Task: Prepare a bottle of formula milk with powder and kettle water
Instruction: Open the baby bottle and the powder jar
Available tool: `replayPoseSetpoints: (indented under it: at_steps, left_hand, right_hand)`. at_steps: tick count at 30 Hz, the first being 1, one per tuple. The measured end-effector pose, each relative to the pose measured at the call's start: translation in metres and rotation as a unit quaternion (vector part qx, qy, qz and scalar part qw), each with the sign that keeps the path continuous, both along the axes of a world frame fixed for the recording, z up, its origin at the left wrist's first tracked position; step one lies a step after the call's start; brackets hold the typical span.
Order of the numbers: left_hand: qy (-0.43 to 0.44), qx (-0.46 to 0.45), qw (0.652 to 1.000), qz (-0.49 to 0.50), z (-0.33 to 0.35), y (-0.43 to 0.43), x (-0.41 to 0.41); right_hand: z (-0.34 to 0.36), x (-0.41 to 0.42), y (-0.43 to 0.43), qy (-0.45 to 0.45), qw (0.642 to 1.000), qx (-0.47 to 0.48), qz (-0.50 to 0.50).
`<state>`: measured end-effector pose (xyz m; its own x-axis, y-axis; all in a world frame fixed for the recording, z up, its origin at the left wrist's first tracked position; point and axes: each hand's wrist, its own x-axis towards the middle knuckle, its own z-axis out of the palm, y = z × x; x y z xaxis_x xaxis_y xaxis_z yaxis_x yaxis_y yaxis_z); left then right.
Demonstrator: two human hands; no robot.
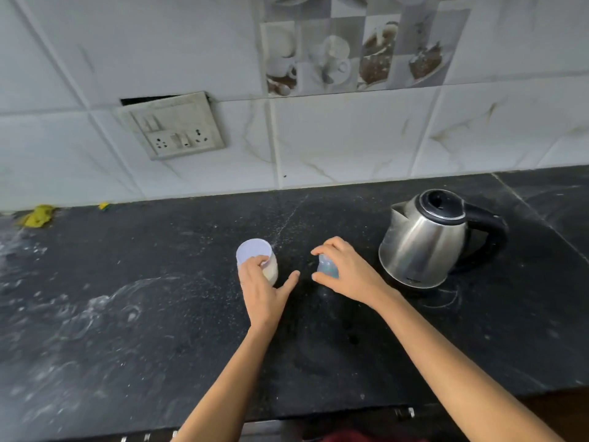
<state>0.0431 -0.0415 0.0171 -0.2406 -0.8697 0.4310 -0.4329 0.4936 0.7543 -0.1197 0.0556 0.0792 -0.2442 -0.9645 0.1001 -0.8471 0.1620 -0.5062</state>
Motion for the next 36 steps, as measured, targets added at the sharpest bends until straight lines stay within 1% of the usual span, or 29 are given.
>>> replayPoseSetpoints:
  at_steps: [2, 4, 8, 9, 12, 13, 15, 17, 19, 21, 24, 27, 31, 36]
  left_hand:
    - [0.023, 0.030, 0.999, 0.022, 0.001, -0.014, 0.015]
    - [0.028, 0.072, 0.997, 0.020, -0.003, -0.027, 0.028]
    - [0.009, 0.192, 0.981, -0.031, -0.007, -0.047, 0.044]
    - [0.004, 0.214, 0.975, -0.052, -0.006, -0.051, 0.046]
    - [0.007, 0.233, 0.965, -0.122, 0.002, -0.056, 0.046]
    - [0.009, 0.231, 0.963, -0.137, 0.002, -0.059, 0.043]
    - [0.006, 0.232, 0.962, -0.143, -0.003, -0.064, 0.039]
    - [0.012, 0.259, 0.956, -0.135, -0.009, -0.067, 0.035]
    - [0.009, 0.287, 0.950, -0.121, -0.013, -0.070, 0.034]
    - [-0.007, 0.289, 0.950, -0.121, -0.015, -0.074, 0.036]
    - [-0.027, 0.282, 0.950, -0.133, -0.020, -0.081, 0.039]
    - [-0.017, 0.293, 0.946, -0.139, -0.025, -0.084, 0.039]
    - [-0.027, 0.287, 0.946, -0.150, -0.026, -0.088, 0.039]
    - [-0.029, 0.288, 0.945, -0.149, -0.027, -0.090, 0.039]
  right_hand:
    - [0.004, 0.016, -0.029, -0.003, 1.000, 0.010, 0.018]
    - [0.005, 0.031, -0.055, -0.009, 1.000, 0.015, 0.024]
    - [0.003, 0.059, -0.100, 0.009, 0.999, 0.042, 0.023]
    - [0.002, 0.066, -0.108, 0.034, 0.998, 0.051, 0.022]
    - [-0.004, 0.080, -0.127, 0.177, 0.981, 0.073, 0.019]
    - [-0.005, 0.083, -0.130, 0.207, 0.975, 0.077, 0.013]
    - [-0.010, 0.091, -0.136, 0.230, 0.970, 0.078, -0.007]
    - [-0.016, 0.097, -0.140, 0.229, 0.969, 0.080, -0.039]
    - [-0.021, 0.102, -0.142, 0.205, 0.972, 0.087, -0.068]
    - [-0.026, 0.103, -0.143, 0.181, 0.977, 0.086, -0.078]
    - [-0.029, 0.098, -0.141, 0.158, 0.983, 0.067, -0.067]
    - [-0.030, 0.092, -0.139, 0.144, 0.987, 0.049, -0.053]
    - [-0.041, 0.089, -0.137, 0.135, 0.990, 0.012, -0.040]
    - [-0.043, 0.082, -0.137, 0.112, 0.994, 0.015, 0.003]
